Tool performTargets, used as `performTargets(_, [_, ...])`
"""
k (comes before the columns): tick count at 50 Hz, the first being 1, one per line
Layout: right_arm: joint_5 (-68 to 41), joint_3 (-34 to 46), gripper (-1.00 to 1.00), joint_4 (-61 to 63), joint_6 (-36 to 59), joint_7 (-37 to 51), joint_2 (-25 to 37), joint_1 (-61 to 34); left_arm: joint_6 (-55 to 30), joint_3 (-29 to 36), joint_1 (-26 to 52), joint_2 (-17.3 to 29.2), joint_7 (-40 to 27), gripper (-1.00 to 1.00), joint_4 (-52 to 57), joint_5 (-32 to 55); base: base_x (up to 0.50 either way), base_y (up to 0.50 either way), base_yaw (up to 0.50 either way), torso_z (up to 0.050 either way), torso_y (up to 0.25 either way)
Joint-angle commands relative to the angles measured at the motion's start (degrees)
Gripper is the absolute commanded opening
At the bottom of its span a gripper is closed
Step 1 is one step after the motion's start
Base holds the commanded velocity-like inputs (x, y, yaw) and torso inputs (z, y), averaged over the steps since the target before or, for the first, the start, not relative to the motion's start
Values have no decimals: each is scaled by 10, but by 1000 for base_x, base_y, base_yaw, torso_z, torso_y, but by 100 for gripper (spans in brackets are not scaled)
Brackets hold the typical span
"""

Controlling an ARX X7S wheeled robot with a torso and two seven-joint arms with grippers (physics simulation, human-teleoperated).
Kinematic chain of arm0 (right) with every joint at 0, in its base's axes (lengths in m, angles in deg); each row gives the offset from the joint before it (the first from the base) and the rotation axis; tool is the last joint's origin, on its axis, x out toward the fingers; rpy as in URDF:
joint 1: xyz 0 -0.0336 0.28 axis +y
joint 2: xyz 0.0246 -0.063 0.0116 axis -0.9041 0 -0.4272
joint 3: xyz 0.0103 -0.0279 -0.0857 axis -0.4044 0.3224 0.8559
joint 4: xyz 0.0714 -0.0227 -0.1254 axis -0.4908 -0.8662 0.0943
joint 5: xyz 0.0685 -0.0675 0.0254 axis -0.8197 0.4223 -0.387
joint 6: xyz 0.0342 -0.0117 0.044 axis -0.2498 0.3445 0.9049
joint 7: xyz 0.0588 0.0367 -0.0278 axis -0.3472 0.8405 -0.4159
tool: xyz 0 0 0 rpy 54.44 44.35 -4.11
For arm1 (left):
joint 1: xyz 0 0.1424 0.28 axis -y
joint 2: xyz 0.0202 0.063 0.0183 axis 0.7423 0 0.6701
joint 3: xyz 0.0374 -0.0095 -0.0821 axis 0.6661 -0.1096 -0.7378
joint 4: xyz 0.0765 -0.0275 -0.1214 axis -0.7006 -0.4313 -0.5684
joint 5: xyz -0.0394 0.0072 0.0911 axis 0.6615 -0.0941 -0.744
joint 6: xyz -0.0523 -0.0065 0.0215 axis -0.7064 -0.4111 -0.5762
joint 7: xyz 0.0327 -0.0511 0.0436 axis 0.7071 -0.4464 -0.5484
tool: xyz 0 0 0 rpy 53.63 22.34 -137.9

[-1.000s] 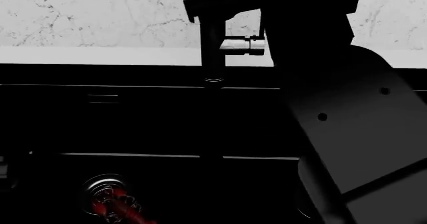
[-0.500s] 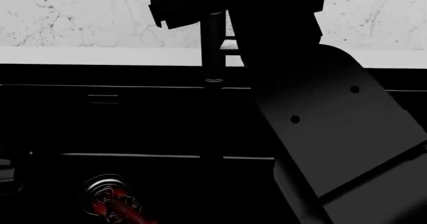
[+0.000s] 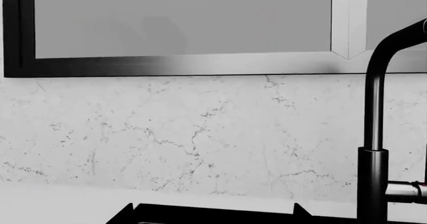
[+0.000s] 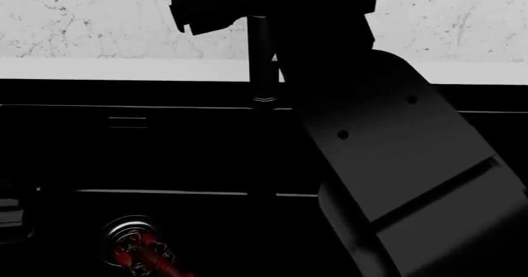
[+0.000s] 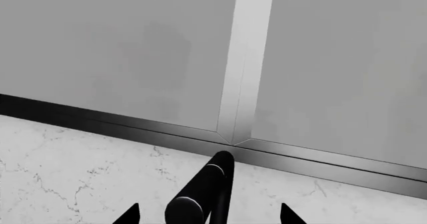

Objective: Turn the sink spout to the right.

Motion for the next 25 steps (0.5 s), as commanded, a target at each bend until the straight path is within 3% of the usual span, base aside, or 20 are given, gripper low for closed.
performTargets(1, [-1,8,100,-18,-18,0,-5,-2,-1,10,0,1,1,100,-3,-2,0,0,0,0,0])
performTargets(16, [8,6,100,-139,-81,-7,-31,-31,7,28,1,10,12,100,-5,-11,0,0,0,0,0])
performTargets(25, [0,8,100,-145,-84,5,-34,-16,8,33,1,12,13,100,-4,-14,0,0,0,0,0])
